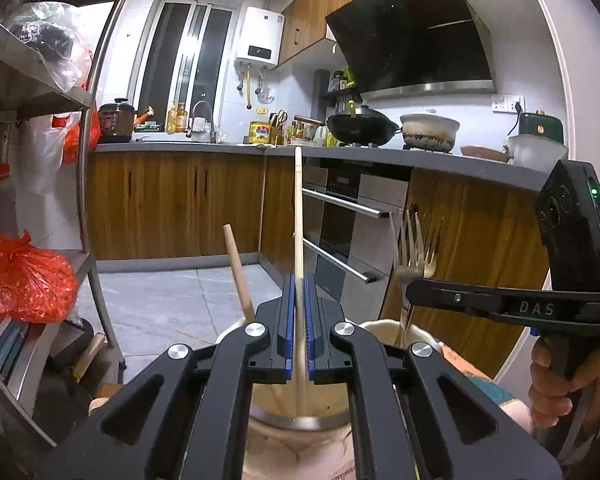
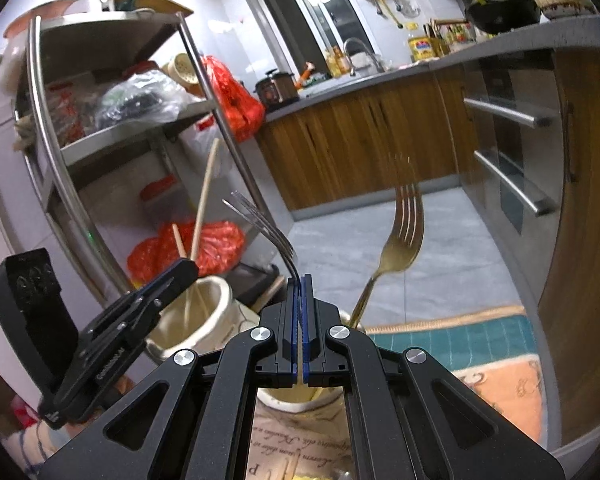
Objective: Organize utensils
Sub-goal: 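Release the chopstick into the tall cup while the right tool releases the fork, then withdraw both open tools from the holder back over the remaining utensils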
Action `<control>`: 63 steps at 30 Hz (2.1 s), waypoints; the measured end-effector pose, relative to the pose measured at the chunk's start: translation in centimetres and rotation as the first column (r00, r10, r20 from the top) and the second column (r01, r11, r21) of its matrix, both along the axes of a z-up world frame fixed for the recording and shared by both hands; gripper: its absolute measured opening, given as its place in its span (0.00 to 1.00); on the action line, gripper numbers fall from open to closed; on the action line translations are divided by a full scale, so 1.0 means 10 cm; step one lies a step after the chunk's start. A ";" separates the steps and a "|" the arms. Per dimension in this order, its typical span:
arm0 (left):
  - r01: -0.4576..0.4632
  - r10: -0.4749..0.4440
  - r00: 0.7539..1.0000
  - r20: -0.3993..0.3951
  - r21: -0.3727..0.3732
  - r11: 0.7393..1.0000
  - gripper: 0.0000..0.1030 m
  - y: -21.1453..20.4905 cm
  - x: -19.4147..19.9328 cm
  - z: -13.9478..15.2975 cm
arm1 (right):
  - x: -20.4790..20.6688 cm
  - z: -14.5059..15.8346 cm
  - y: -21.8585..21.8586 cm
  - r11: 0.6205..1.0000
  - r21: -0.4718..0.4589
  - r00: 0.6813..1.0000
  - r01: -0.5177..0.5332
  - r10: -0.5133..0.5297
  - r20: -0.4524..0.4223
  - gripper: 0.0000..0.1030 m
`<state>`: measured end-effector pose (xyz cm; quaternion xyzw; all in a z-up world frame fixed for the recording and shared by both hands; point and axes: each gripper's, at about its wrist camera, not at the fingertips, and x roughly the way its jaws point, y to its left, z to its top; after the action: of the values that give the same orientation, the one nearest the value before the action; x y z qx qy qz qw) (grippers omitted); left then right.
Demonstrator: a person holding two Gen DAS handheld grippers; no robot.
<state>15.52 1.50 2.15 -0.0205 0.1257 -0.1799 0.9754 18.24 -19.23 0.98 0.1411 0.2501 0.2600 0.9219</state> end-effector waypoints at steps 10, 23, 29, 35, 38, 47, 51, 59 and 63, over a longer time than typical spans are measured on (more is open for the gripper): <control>-0.004 0.004 1.000 0.001 0.031 1.000 0.05 0.00 -0.04 -0.02 | 0.00 -0.09 0.08 1.000 -0.028 1.000 -0.003 0.003 -0.025 0.02; -0.007 0.007 1.000 -0.003 0.025 1.000 0.22 0.03 -0.06 -0.02 | 0.00 -0.06 0.09 0.998 -0.054 1.000 0.022 -0.024 -0.021 0.03; -0.004 0.004 1.000 0.009 0.033 0.999 0.26 0.01 -0.12 0.01 | -0.01 -0.04 0.08 0.998 -0.057 1.000 0.023 -0.025 -0.019 0.08; -0.014 0.013 1.000 0.022 0.027 1.000 0.34 0.04 -0.20 0.09 | -0.14 0.05 0.03 0.998 -0.053 0.999 0.026 -0.025 0.020 0.29; -0.022 0.022 0.999 0.034 0.025 0.999 0.46 0.07 -0.27 0.14 | -0.22 0.11 -0.01 0.998 -0.047 0.999 0.035 -0.033 0.041 0.37; -0.040 0.041 0.997 0.061 -0.008 0.999 0.74 0.17 -0.63 0.30 | -0.51 0.26 -0.11 0.998 -0.030 0.991 0.059 -0.055 0.118 0.86; -0.060 0.061 0.996 0.071 -0.017 0.998 0.93 0.20 -0.79 0.31 | -0.68 0.30 -0.19 0.997 -0.017 0.984 0.076 -0.072 0.165 0.95; -0.082 0.077 0.993 0.095 0.048 0.996 0.94 0.08 -1.14 0.26 | -0.94 0.28 -0.28 0.990 -0.047 0.970 0.135 -0.122 0.208 0.95; -0.071 0.068 0.995 0.066 0.042 0.997 0.94 0.07 -1.25 0.24 | -1.03 0.26 -0.31 0.985 -0.072 0.968 0.158 -0.140 0.208 0.95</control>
<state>3.01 2.20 4.57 0.0025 0.0971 -0.1435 0.9849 7.94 -22.28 3.58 0.0916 0.1552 0.1915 0.9648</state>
